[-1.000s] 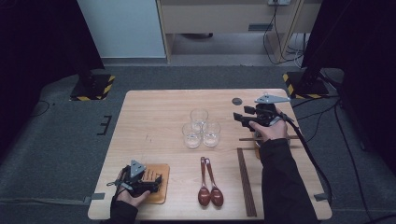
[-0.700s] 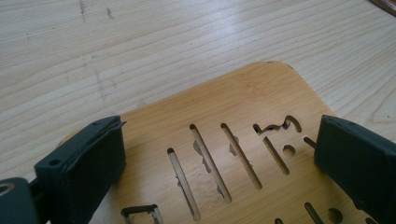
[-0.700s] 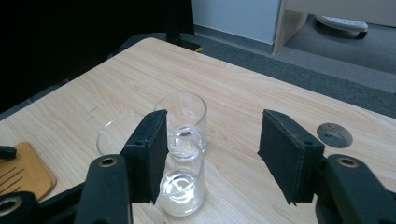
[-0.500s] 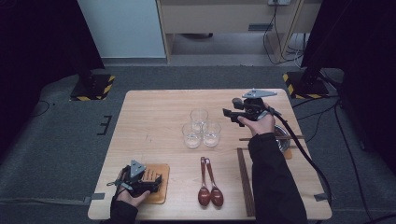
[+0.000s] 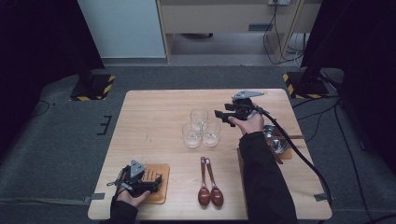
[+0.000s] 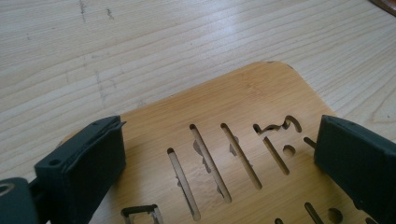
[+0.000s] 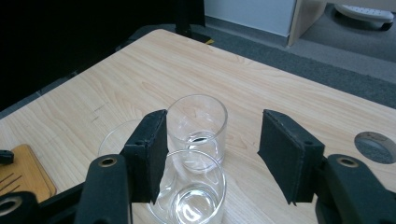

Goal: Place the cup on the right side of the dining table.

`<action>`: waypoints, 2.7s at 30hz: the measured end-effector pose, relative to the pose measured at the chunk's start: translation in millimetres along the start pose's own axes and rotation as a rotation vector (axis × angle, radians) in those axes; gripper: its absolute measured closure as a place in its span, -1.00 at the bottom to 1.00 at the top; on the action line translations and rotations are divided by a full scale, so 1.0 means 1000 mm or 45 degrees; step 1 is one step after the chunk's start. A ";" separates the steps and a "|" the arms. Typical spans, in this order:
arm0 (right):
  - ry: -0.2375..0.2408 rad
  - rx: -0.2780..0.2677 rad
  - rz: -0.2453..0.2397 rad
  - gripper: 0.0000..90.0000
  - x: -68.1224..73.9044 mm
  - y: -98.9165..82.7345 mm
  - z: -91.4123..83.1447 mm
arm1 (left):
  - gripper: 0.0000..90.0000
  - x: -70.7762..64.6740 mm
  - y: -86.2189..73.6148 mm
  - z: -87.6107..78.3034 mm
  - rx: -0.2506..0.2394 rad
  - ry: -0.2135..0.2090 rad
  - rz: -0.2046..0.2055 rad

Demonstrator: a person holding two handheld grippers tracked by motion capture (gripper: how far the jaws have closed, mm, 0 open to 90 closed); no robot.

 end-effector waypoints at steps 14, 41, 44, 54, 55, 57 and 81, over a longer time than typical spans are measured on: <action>0.019 0.036 0.012 0.00 0.002 -0.012 0.017 | -0.98 0.000 0.000 0.000 0.000 0.000 0.000; 0.007 0.209 0.033 0.11 -0.006 -0.047 0.048 | -0.97 0.000 0.000 0.000 0.000 0.000 0.000; 0.008 0.224 0.039 0.12 -0.007 -0.050 0.050 | -0.97 0.000 0.000 0.000 0.000 0.000 0.000; 0.000 0.296 0.038 0.25 -0.012 -0.061 0.059 | -0.97 0.000 0.000 0.000 0.000 0.000 0.000; 0.005 0.304 0.039 0.27 -0.013 -0.062 0.060 | -0.97 0.000 0.000 0.000 0.000 0.000 0.000; 0.001 0.312 0.035 0.29 -0.014 -0.064 0.061 | -0.97 0.000 0.000 0.000 0.000 0.000 0.000; 0.000 0.377 0.068 0.69 -0.018 -0.076 0.079 | -0.97 0.000 0.000 0.000 0.000 -0.001 0.000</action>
Point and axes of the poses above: each handheld gripper's, and its own axes: z roughly forward along the jaws, y roughly out of its top, x roughly to its left, the point moved 8 cm from there along z, roughly forward along the jaws, and after that the axes turned 2 degrees about y, right-handed, at the moved point
